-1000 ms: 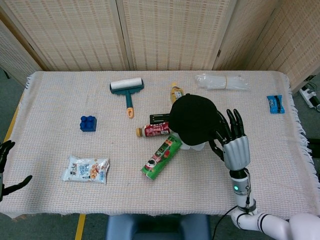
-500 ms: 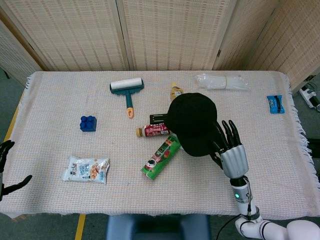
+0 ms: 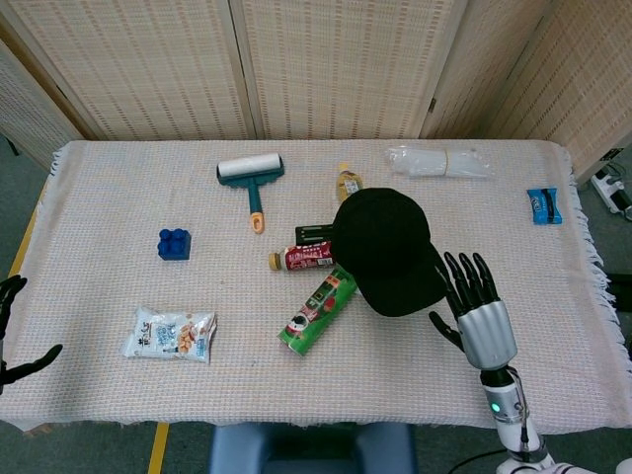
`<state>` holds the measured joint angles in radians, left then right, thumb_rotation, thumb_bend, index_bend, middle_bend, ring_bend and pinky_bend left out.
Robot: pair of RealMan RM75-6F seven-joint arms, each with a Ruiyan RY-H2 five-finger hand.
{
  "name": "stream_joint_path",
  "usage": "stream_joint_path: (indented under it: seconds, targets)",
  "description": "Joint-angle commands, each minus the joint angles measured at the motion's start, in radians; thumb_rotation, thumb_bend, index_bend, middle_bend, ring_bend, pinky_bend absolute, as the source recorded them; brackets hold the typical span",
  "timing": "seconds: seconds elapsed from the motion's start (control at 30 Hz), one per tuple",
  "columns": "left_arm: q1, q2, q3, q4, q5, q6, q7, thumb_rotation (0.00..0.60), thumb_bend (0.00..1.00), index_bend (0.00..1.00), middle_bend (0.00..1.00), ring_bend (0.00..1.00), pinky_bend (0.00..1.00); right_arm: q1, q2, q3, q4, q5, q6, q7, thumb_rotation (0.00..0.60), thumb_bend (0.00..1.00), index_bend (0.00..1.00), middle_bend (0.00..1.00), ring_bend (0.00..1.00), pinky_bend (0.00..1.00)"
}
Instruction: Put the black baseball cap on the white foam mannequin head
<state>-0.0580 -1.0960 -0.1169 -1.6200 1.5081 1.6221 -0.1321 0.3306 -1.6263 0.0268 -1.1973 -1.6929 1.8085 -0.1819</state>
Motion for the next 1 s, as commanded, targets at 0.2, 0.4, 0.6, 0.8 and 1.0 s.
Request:
stream_joint_path:
  seconds: [0.2, 0.4, 0.6, 0.8, 1.0]
  targets:
    - [0.008, 0.011, 0.016, -0.013, 0.032, 0.015, 0.013, 0.6, 0.08, 0.13, 0.14, 0.07, 0.19, -0.145, 0.214, -0.098, -0.24, 0.014, -0.002, -0.078, 0.6, 0.09, 0.0, 0.0, 0.0, 0.0]
    - [-0.007, 0.031, 0.039, -0.018, 0.013, -0.06, 0.035, 0.6, 0.08, 0.13, 0.15, 0.07, 0.19, -0.22, 0.386, -0.163, -0.441, 0.104, -0.085, -0.146, 0.6, 0.09, 0.0, 0.0, 0.0, 0.0]
    - [-0.012, 0.018, 0.065, 0.016, 0.072, -0.053, 0.112, 0.6, 0.08, 0.15, 0.15, 0.07, 0.18, -0.25, 0.475, -0.156, -0.479, 0.177, -0.14, -0.07, 0.6, 0.09, 0.0, 0.0, 0.0, 0.0]
    - [-0.014, 0.013, 0.069, 0.015, 0.064, -0.066, 0.127, 0.6, 0.08, 0.15, 0.15, 0.07, 0.18, -0.25, 0.505, -0.131, -0.496, 0.2, -0.177, 0.001, 0.6, 0.1, 0.0, 0.0, 0.0, 0.0]
    - [-0.001, 0.023, 0.087, 0.01, 0.11, -0.029, 0.136, 0.6, 0.08, 0.15, 0.16, 0.07, 0.18, -0.255, 0.507, -0.116, -0.493, 0.177, -0.189, 0.011, 0.6, 0.1, 0.0, 0.0, 0.0, 0.0]
